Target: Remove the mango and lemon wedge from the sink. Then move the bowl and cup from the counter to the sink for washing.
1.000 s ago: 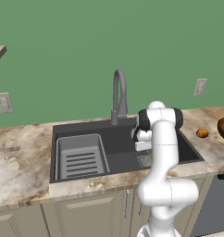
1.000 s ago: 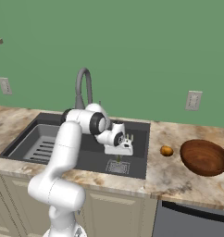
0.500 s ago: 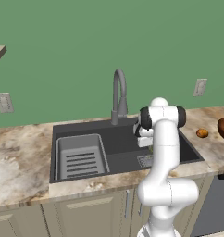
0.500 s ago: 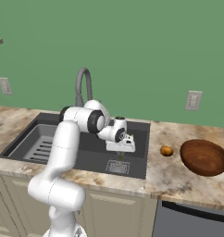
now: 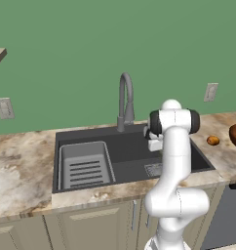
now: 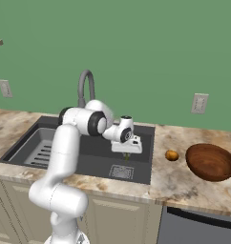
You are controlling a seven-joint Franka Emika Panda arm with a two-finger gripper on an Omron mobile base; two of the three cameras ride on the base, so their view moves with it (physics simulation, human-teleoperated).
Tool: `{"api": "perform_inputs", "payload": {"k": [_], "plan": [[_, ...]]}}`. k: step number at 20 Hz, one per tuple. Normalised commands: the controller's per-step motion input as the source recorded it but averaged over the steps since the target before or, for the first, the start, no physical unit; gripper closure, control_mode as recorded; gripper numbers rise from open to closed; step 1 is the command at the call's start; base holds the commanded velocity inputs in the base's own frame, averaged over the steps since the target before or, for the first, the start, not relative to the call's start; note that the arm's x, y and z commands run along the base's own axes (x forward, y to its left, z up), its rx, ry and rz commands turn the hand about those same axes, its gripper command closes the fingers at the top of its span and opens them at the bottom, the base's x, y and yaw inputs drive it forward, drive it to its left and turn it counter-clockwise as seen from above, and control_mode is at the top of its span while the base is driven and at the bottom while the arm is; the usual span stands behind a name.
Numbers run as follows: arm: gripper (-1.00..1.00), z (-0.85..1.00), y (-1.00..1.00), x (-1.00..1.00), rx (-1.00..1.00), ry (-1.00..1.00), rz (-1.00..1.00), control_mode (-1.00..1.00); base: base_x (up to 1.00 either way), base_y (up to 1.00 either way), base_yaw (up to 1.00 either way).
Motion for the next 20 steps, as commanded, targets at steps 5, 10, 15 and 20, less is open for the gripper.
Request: {"api": "perform_inputs", "payload": {"k": [5, 10, 15, 20], "plan": [[1.0, 0.3, -0.1, -0.11, 0.0, 0.0, 0.0, -1.0, 0.0, 0.0, 0.0], [1.0, 0.32, -0.1, -0.1, 0.0, 0.0, 0.0, -1.0, 0.0, 0.0, 0.0], [1.0, 0.32, -0.09, -0.08, 0.0, 0.01, 0.0, -1.0, 0.0, 0.0, 0.0], [1.0, 0.32, -0.06, -0.1, 0.0, 0.03, 0.0, -1.0, 0.0, 0.0, 0.0]]}}
